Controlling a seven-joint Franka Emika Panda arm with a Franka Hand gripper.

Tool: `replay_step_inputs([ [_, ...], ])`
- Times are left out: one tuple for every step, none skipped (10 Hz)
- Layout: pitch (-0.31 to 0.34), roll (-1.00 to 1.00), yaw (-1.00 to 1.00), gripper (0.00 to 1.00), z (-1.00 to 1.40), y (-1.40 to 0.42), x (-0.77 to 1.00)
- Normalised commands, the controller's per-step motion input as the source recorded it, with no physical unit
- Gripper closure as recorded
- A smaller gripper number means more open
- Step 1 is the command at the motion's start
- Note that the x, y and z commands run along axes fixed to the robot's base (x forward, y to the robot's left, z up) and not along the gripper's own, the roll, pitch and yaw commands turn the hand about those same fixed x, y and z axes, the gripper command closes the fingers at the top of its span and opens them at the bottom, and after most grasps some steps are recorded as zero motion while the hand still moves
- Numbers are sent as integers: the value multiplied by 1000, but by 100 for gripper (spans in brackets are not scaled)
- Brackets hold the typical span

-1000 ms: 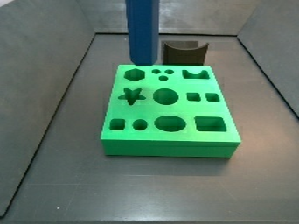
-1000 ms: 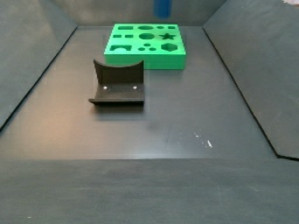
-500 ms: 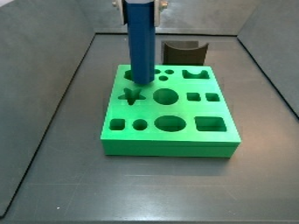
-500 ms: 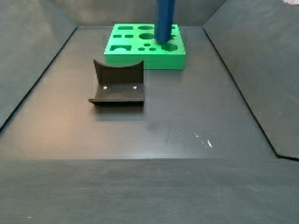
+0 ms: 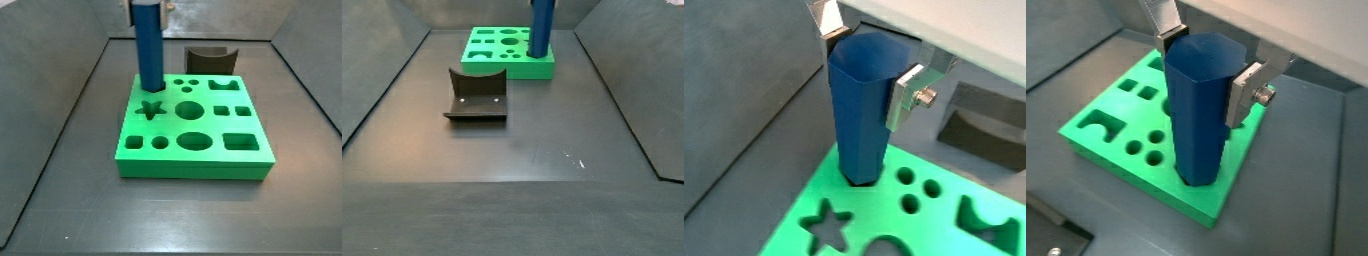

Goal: Insert the hexagon object.

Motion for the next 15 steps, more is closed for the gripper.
replay_step_inputs([
  [0,0,-180,100,-111,-163,123],
  [60,0,-100,100,-197,29,403],
  [77,106,-157,100,-246,254,291],
  [53,50,-463,100,-240,160,111],
  [0,0,-660,100,-289,17,0],
  [0,0,-314,100,-363,0,0],
  [-64,0,-391,100,-480,-97,0],
  [-54,10,-317,100,-457,-100,0],
  [0,207,0,100,-351,-203,0],
  [34,269,0,100,-354,-251,63],
  [73,274,0,100,-303,-257,137],
  [0,266,0,100,-349,-257,3],
  [0,141,0,100,-471,-183,0],
  [-44,-30,0,100,-251,0,0],
  [0,0,0,100,0,0,0],
])
